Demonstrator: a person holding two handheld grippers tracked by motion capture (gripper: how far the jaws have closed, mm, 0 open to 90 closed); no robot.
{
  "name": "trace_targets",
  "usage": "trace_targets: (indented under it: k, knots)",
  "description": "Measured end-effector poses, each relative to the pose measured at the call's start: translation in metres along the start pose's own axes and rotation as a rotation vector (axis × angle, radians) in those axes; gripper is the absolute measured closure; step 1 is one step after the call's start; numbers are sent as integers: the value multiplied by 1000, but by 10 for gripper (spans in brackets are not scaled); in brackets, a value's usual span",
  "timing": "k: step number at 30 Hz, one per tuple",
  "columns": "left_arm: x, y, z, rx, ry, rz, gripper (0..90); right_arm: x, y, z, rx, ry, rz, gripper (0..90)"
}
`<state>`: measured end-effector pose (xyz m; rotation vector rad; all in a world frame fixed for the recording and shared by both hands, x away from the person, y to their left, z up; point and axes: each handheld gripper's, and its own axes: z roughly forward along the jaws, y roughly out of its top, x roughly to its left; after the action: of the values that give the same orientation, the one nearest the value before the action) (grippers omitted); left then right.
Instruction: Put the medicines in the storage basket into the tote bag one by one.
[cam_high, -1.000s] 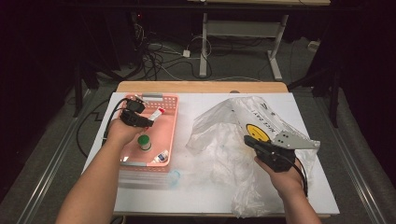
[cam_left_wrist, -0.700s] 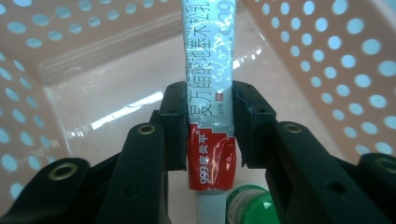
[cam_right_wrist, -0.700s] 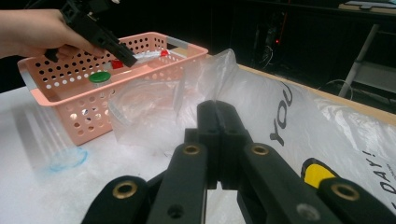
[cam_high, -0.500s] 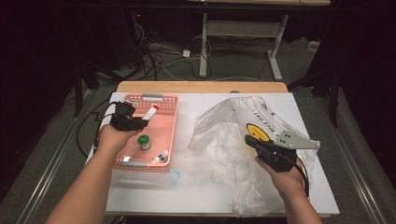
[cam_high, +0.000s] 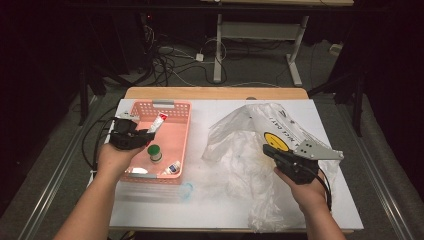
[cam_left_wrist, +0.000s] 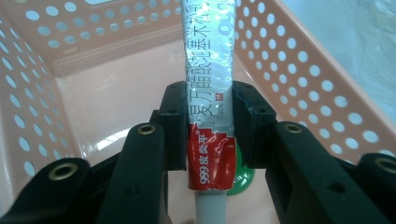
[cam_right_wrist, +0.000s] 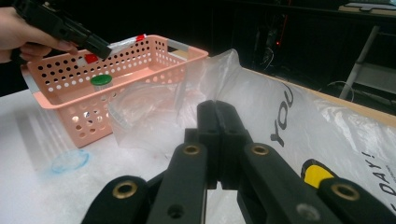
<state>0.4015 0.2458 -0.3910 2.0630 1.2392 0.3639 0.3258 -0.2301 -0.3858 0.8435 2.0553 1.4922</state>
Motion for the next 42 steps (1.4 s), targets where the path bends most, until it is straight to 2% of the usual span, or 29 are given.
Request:
trace_targets:
  k: [5,9,18,20,29,42]
  knots:
    - [-11,-7,-6,-14,-7,22,664,1,-1,1,5,4,-1,900]
    - [-22,-13,-10,-51,-1,50,663,1,-1,1,6,7,1,900]
    - [-38,-22,-8,-75,-53,48,663,3,-1,2,9,9,-3,900]
    - [-40,-24,-8,-99,-55,58,663,3,-1,2,6,13,-4,900]
    - [-48,-24,-9,-100,-98,65,664,4,-1,1,12,6,-8,900]
    - [-74,-24,-16,-137,-148,109,664,4,0,0,4,4,-5,900]
